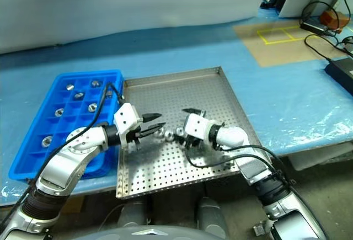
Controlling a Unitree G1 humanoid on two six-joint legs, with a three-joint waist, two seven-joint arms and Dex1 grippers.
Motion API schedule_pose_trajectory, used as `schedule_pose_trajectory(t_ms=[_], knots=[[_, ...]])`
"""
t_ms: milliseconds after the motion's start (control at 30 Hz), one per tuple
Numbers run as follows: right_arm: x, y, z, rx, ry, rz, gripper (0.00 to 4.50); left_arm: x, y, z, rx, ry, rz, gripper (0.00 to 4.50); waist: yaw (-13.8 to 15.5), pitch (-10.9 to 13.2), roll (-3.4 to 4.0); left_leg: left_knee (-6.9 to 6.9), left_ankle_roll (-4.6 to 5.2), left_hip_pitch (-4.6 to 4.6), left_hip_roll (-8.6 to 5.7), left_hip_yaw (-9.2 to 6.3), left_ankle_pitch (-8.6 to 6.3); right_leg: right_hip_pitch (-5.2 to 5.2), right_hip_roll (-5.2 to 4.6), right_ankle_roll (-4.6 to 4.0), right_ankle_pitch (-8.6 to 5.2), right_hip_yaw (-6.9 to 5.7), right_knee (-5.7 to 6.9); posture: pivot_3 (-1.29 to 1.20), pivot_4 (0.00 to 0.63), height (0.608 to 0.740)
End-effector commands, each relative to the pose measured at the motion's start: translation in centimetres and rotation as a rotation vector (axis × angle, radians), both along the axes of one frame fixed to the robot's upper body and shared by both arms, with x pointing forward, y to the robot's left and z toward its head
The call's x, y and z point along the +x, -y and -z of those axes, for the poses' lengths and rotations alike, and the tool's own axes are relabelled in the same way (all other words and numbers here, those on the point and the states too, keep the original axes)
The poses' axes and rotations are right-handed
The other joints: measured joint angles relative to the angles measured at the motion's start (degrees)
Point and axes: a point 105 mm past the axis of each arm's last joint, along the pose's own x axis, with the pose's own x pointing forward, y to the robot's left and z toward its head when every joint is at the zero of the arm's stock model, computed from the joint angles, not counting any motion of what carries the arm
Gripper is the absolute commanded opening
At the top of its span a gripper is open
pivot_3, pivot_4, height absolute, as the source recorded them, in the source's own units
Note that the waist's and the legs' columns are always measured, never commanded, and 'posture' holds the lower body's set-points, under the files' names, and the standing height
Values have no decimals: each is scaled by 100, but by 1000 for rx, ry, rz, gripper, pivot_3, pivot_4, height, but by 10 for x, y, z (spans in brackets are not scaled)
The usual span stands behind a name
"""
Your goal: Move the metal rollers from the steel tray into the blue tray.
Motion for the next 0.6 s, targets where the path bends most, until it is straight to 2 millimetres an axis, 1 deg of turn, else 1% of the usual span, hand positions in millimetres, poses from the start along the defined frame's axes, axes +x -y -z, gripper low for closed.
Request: schedule_pose_trajectory(t_ms=[33,167,333,367,500,600], knots=[[-5,12,21,-75,-75,42,4500,-2,6,-13,-8,53,19,1379,-1,0,0,0,-1,-4,0,1,1,-4,1,1,0,0,-5,-136,150,740],[-14,11,29,-102,-104,9,4500,0,6,-12,-5,57,14,1379,-15,-1,1,0,2,-37,-2,1,-2,-33,8,38,25,0,-8,-132,150,740],[-20,0,26,-48,-158,-40,4500,5,4,-13,0,67,1,1379,-13,-1,1,-9,-1,-43,-2,-2,-3,-41,14,40,26,-2,-9,-126,150,740],[-21,-2,23,-17,-182,-36,4500,6,4,-13,0,68,0,1379,-15,-1,1,-9,-1,-42,-2,-2,-3,-40,13,41,26,-2,-9,-125,150,740],[-18,-16,-5,233,-341,3,4500,9,4,-12,-1,79,-7,1379,-39,2,3,-10,-3,-41,0,-2,-2,-43,15,42,27,0,-6,-124,150,740],[-12,-15,-18,335,-406,35,4500,10,3,-9,-5,79,-15,1379,-46,9,14,-10,-6,-52,0,-1,0,-58,15,41,28,2,-2,-127,150,740]])
